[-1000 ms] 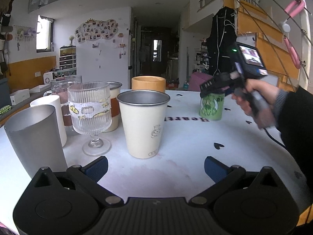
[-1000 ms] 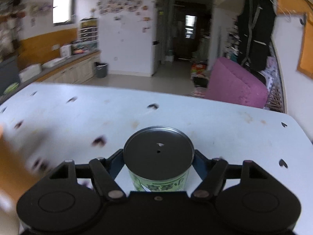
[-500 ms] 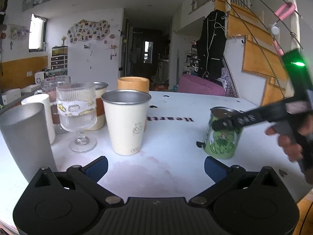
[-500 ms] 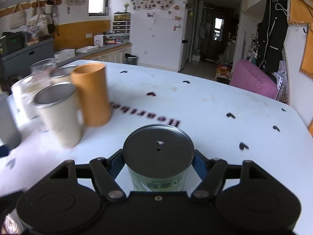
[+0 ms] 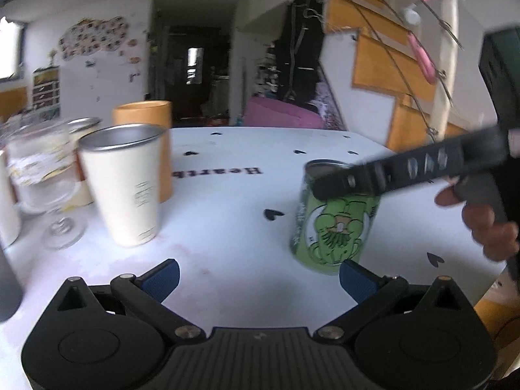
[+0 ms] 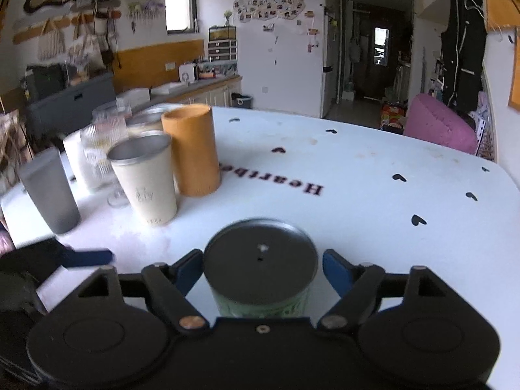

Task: Flip cup upright
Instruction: 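Lift the green can with the right gripper and rotate it over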

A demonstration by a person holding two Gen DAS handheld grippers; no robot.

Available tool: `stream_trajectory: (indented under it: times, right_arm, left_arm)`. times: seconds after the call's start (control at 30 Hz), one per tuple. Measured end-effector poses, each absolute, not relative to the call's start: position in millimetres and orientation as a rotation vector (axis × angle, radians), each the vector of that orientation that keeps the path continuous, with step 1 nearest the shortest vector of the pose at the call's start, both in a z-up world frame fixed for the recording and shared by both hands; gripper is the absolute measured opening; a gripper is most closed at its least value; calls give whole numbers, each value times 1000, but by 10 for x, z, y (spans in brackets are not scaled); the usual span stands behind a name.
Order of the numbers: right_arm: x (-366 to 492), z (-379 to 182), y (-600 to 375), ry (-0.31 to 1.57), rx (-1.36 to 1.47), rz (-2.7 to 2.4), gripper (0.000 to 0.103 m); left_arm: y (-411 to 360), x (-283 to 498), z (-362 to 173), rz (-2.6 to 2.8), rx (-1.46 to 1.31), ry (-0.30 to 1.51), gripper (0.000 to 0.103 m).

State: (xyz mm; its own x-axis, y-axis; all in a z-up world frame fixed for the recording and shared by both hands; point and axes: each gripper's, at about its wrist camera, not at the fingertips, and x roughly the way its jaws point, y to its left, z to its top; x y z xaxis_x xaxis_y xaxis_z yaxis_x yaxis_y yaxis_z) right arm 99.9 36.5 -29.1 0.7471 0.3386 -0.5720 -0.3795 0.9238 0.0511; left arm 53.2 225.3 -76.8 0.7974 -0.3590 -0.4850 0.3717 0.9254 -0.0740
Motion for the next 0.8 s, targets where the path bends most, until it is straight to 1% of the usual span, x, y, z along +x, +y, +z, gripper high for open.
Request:
stream_trajectory:
  times: [0.2,0.33,0.4,0.53,0.8]
  right_arm:
    - [1181,-142,348,617,-58,387,81]
    - [1362,-158,377,671,-48,410,76]
    - [1387,-152,386,689,-44,433,63]
    - [1273,-149,389,688,-66,473,61]
    - [881,-33,417,609,-127,535,59]
  left_arm:
    - [1903,715,-860,-489,58,543,103]
    - [1743,724,-911,-492,80,540,103]
    - [1720,737,-940,-484,79,542,103]
    - [1761,791,-965,-459,62,549,103]
    - [1836,782,-977,-468,44,573,103]
